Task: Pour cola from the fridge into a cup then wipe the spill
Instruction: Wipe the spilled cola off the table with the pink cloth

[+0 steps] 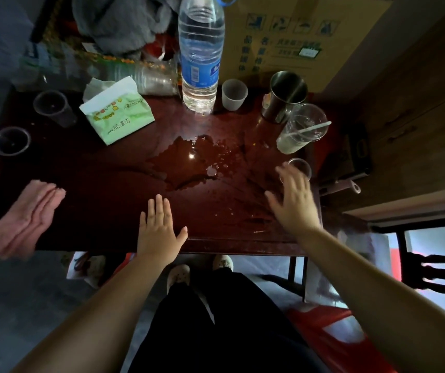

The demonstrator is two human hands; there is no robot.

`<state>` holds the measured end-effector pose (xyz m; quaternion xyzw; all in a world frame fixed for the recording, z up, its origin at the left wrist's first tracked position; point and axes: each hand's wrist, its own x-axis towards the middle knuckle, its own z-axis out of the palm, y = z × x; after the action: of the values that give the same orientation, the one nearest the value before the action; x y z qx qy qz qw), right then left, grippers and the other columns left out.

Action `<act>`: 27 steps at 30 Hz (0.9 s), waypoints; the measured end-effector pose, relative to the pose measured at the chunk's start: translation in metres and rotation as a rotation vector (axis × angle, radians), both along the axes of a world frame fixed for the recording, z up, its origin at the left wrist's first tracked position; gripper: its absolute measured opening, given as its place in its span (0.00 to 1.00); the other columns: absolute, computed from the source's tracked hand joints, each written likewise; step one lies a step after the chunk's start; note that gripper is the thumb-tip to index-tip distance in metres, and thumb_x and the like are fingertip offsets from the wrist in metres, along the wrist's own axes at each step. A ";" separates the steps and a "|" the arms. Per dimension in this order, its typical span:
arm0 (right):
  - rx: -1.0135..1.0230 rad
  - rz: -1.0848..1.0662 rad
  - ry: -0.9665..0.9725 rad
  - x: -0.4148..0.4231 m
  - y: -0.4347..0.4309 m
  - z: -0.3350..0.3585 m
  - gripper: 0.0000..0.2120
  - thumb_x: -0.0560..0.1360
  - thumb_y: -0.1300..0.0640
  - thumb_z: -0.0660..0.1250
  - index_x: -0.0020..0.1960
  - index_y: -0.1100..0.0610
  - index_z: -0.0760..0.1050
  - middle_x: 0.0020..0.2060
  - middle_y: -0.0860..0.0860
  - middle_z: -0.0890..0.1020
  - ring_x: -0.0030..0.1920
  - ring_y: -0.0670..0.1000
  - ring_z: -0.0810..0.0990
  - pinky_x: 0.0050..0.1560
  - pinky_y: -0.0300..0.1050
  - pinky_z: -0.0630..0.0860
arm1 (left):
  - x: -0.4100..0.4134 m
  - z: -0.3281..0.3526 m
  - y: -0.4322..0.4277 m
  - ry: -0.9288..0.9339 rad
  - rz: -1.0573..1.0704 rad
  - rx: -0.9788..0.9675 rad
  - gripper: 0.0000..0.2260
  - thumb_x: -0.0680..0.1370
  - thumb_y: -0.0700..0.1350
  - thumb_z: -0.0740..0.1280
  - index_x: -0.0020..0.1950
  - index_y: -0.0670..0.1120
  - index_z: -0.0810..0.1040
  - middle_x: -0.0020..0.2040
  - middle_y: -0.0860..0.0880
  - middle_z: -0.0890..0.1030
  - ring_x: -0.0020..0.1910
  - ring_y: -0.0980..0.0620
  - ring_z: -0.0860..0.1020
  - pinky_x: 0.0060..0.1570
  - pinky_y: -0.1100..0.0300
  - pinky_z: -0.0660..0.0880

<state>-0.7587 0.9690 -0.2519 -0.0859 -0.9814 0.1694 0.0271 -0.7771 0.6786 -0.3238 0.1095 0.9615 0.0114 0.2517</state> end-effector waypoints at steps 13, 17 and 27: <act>0.130 0.258 -0.457 0.042 -0.157 -0.070 0.43 0.70 0.34 0.34 0.77 0.60 0.42 0.77 0.55 0.42 0.75 0.53 0.36 0.73 0.49 0.38 | 0.011 0.001 -0.042 0.033 -0.117 0.106 0.32 0.82 0.59 0.47 0.78 0.44 0.40 0.78 0.45 0.38 0.77 0.47 0.38 0.74 0.48 0.40; 0.186 0.203 -0.399 0.042 -0.166 -0.075 0.41 0.73 0.35 0.37 0.77 0.60 0.48 0.77 0.56 0.50 0.76 0.54 0.46 0.74 0.52 0.45 | 0.019 0.000 -0.070 0.057 -0.176 0.174 0.31 0.82 0.58 0.50 0.78 0.46 0.42 0.77 0.48 0.36 0.77 0.48 0.38 0.73 0.47 0.39; 0.233 0.214 -0.447 0.044 -0.167 -0.076 0.45 0.70 0.31 0.27 0.77 0.58 0.41 0.77 0.52 0.42 0.76 0.51 0.38 0.75 0.49 0.41 | -0.027 0.011 -0.202 0.373 0.229 0.084 0.37 0.72 0.42 0.68 0.78 0.40 0.54 0.78 0.39 0.53 0.77 0.40 0.51 0.71 0.40 0.48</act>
<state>-0.7146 0.8021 -0.3281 -0.0132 -0.9795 0.0340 -0.1983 -0.8037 0.4767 -0.3125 0.0102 0.9963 0.0597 0.0615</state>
